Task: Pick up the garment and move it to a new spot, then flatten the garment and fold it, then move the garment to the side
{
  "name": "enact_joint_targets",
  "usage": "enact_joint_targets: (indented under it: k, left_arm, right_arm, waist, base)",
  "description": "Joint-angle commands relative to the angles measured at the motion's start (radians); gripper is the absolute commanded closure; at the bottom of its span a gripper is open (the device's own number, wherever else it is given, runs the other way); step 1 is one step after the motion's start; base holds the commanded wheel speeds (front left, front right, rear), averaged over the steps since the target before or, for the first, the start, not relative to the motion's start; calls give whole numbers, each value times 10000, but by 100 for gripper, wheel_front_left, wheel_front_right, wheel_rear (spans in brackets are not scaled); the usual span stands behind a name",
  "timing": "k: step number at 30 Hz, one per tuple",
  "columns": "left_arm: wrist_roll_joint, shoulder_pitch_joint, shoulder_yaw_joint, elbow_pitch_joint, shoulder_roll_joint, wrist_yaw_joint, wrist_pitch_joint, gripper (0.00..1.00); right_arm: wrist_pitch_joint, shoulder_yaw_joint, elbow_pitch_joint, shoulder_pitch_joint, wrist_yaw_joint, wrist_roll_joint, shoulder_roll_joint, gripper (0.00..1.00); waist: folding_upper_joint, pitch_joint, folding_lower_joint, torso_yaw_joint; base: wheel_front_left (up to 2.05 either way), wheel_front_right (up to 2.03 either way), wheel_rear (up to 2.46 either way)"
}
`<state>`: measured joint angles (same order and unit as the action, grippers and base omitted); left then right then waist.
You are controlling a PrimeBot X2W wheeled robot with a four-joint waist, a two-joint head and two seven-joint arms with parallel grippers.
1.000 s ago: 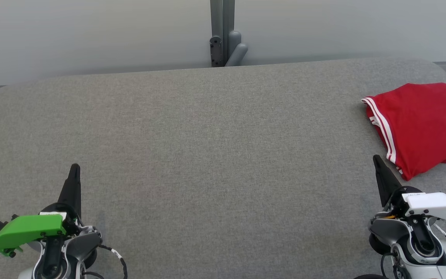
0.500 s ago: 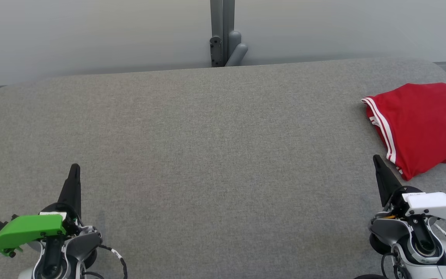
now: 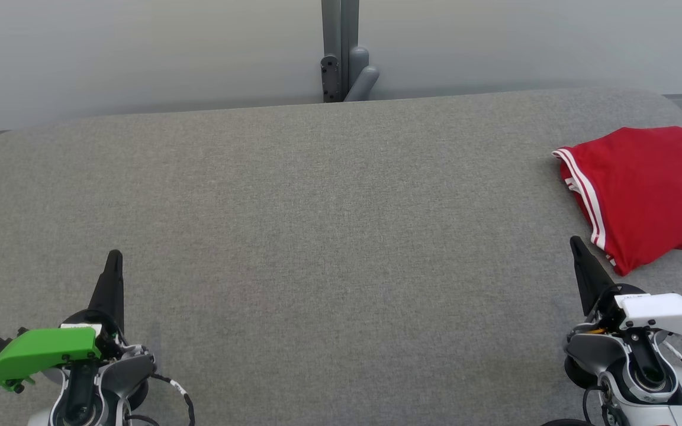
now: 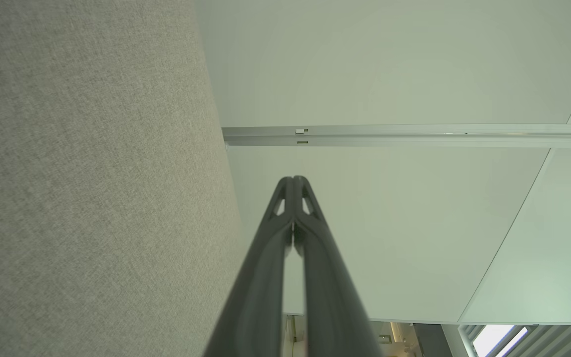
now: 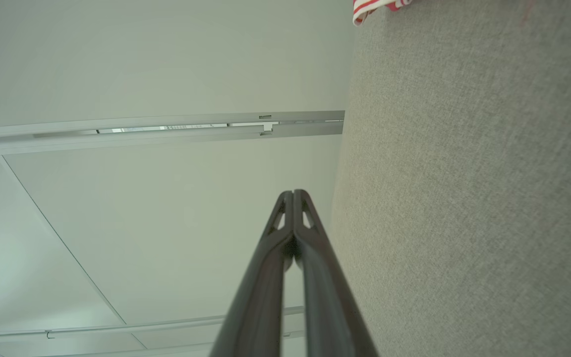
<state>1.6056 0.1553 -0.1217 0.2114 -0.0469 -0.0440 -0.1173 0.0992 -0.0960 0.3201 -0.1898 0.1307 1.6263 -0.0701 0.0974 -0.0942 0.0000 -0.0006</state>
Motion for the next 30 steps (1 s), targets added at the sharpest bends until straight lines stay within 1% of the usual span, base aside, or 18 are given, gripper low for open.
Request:
enact_joint_targets:
  k: [1, 30]
  left_arm:
    - [-8, 135, -5, -13, -62, 17, -17, 100]
    - [-8, 134, -5, -13, -62, 17, -17, 100]
  right_arm:
    - [-40, 6, 10, -20, 0, 48, -35, 100]
    - [-145, 154, -6, 1, 0, 182, -146, 100]
  waist:
    - [1, 0, 0, 0]
    - [1, 0, 0, 0]
  base:
    - [0, 0, 0]
    - [0, 0, 0]
